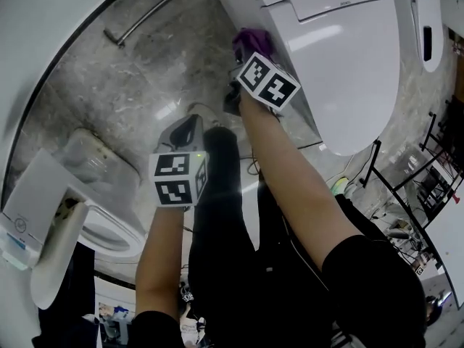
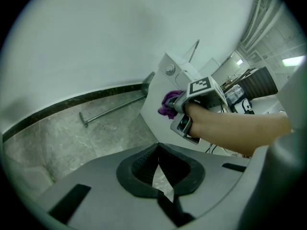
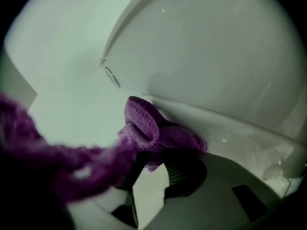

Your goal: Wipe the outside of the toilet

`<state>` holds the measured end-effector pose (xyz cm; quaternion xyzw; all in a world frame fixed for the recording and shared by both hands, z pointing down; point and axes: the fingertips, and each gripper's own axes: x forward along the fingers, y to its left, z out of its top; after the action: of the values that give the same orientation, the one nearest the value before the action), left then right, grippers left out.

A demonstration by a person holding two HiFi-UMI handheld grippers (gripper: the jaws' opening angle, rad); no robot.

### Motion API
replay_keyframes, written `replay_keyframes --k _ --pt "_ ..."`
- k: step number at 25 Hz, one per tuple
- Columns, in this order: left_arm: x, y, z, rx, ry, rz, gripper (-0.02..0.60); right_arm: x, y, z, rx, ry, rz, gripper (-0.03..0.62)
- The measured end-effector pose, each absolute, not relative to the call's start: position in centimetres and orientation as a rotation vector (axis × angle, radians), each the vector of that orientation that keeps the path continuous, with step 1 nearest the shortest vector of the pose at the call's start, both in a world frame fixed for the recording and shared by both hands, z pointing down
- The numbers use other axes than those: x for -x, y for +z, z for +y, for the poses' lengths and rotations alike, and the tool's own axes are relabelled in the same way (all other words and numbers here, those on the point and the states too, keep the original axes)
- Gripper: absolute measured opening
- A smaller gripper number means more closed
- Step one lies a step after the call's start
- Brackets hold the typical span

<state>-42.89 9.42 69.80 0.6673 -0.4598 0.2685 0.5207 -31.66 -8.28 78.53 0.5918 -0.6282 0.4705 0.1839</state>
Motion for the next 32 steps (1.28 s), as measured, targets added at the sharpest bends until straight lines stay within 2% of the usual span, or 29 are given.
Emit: replay_keyframes --k 14,22,27,32 --pt "45.9 70.3 9.3 -1.549 0.590 -1.146 0.011 39.1 76.0 -16.1 -1.517 1.179 -2.042 0.112" --pt "48.5 66.4 5.9 -1.535 0.538 -1.407 0.011 41.6 67.4 -14.0 -1.415 1.180 -2.283 0.112" --pt "47.3 60.5 3.3 -1.605 0.523 -1.520 0.011 38.1 59.3 -11.5 -1.377 0.948 -2.356 0.112" --pt "42.5 53.3 1.5 -1.670 0.463 -1.539 0.011 30.1 51.5 -10.3 -1.399 0.674 -2.372 0.113"
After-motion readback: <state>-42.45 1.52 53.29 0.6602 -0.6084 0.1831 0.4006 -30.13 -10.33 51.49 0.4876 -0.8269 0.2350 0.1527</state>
